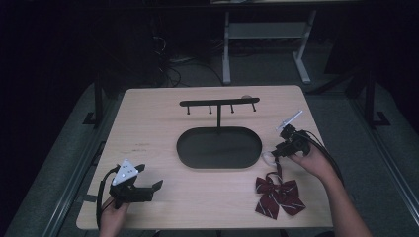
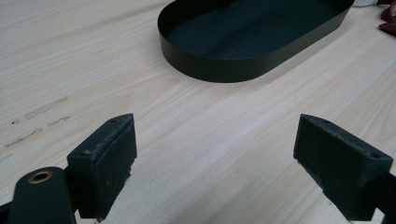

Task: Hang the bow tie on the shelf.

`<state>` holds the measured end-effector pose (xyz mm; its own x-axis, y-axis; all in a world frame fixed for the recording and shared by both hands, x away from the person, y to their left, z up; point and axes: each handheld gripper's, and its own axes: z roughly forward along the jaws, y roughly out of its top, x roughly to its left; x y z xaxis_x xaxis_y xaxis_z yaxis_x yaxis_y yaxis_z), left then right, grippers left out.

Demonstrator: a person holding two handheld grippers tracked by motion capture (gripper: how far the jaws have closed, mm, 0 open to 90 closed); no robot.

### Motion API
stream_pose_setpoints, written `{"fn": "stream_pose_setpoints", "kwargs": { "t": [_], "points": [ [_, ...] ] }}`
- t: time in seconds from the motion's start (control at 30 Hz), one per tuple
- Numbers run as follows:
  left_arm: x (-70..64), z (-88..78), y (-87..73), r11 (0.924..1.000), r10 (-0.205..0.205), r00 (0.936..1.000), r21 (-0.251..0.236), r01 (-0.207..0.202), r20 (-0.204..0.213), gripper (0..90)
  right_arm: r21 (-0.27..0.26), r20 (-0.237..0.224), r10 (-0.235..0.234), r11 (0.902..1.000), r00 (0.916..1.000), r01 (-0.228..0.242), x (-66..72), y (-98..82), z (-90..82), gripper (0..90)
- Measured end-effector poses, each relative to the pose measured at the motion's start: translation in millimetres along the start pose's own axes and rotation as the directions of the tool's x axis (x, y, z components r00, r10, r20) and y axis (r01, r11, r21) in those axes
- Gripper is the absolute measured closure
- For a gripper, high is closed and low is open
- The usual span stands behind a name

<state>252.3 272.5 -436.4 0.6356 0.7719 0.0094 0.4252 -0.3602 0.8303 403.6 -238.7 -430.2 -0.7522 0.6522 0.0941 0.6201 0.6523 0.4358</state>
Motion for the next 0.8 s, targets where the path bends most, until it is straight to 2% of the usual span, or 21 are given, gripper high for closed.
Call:
{"fn": "stream_pose_setpoints", "kwargs": {
  "t": [0.4, 0.73, 0.8],
  "points": [
    [0.2, 0.0, 0.0, 1.0, -0.001, 1.0, -0.002, 0.001, 0.0, 13.0, 0.035, 0.02, -0.002, 0.9994, 0.9998, 0.002, -1.6, 0.6, 9.7, 70.5],
    [0.0, -0.4, -0.1, 1.0, -0.003, 1.0, -0.007, 0.003, 0.0, 13.0, 0.066, 0.05, -0.039, 0.9972, 0.998, 0.036, 4.0, 1.5, 15.1, 79.3],
    [0.0, -0.4, -0.1, 1.0, -0.003, 1.0, -0.007, 0.003, 0.0, 13.0, 0.067, 0.05, -0.05, 0.9967, 0.9975, 0.047, 5.5, 1.7, 14.8, 84.3]
  ]
}}
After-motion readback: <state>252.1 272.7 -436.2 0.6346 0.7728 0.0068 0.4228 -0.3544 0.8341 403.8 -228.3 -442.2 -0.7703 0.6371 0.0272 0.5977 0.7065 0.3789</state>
